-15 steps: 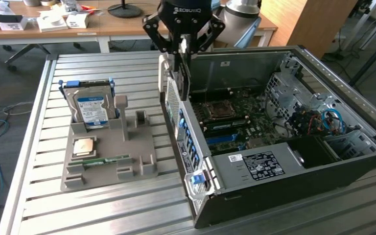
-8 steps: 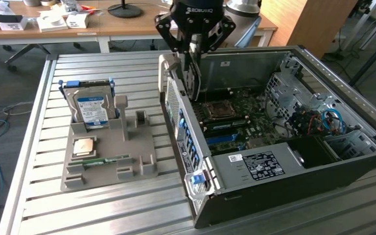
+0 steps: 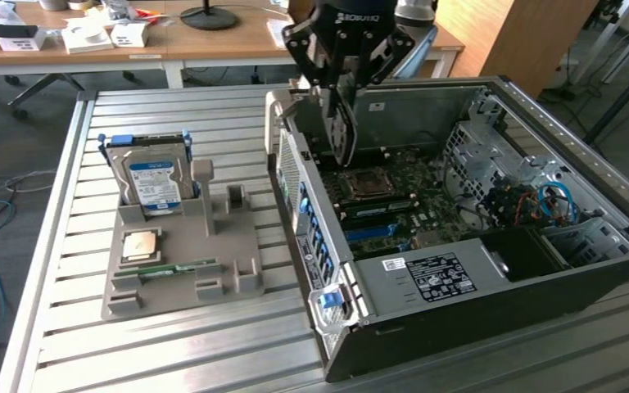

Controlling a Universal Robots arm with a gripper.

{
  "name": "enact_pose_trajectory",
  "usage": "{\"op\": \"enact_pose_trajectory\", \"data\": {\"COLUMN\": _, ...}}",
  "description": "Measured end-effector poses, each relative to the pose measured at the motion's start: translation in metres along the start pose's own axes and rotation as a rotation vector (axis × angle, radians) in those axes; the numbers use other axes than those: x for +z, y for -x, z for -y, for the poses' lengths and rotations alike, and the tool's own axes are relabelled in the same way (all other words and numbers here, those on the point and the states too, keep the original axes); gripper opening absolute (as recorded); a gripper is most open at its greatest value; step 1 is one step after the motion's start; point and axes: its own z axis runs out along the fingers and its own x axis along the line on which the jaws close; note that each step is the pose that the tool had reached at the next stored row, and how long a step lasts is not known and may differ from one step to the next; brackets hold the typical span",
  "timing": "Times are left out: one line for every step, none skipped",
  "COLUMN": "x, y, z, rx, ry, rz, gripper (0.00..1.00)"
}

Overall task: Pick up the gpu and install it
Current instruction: 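Pick up the gpu and move the gpu toward the slot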

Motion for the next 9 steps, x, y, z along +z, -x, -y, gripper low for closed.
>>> {"op": "enact_pose_trajectory", "data": {"x": 0.0001, "y": 0.003, "z": -0.0002, "rx": 0.000, "ry": -0.0001, "rz": 0.0000, "gripper": 0.26}}
{"op": "enact_pose_trajectory", "data": {"x": 0.0001, "y": 0.006, "z": -0.0005, "rx": 0.000, "ry": -0.0001, "rz": 0.0000, "gripper": 0.26}}
{"op": "enact_pose_trajectory", "data": {"x": 0.0002, "y": 0.009, "z": -0.0007, "rx": 0.000, "ry": -0.0001, "rz": 0.0000, "gripper": 0.26}}
{"op": "enact_pose_trajectory", "data": {"x": 0.0003, "y": 0.012, "z": -0.0009, "rx": 0.000, "ry": -0.0001, "rz": -0.0001, "gripper": 0.26}}
{"op": "enact_pose_trajectory", "data": {"x": 0.0004, "y": 0.015, "z": -0.0011, "rx": 0.000, "ry": 0.0000, "rz": 0.0000, "gripper": 0.26}}
{"op": "enact_pose_trajectory", "data": {"x": 0.0005, "y": 0.018, "z": -0.0013, "rx": 0.000, "ry": 0.0000, "rz": 0.0000, "gripper": 0.26}}
{"op": "enact_pose_trajectory", "data": {"x": 0.0006, "y": 0.020, "z": -0.0016, "rx": 0.000, "ry": 0.0000, "rz": 0.0001, "gripper": 0.26}}
{"op": "enact_pose_trajectory", "data": {"x": 0.0006, "y": 0.023, "z": -0.0018, "rx": 0.000, "ry": -0.0001, "rz": 0.0000, "gripper": 0.26}}
{"op": "enact_pose_trajectory", "data": {"x": 0.0007, "y": 0.026, "z": -0.0020, "rx": 0.000, "ry": 0.0000, "rz": 0.0000, "gripper": 0.26}}
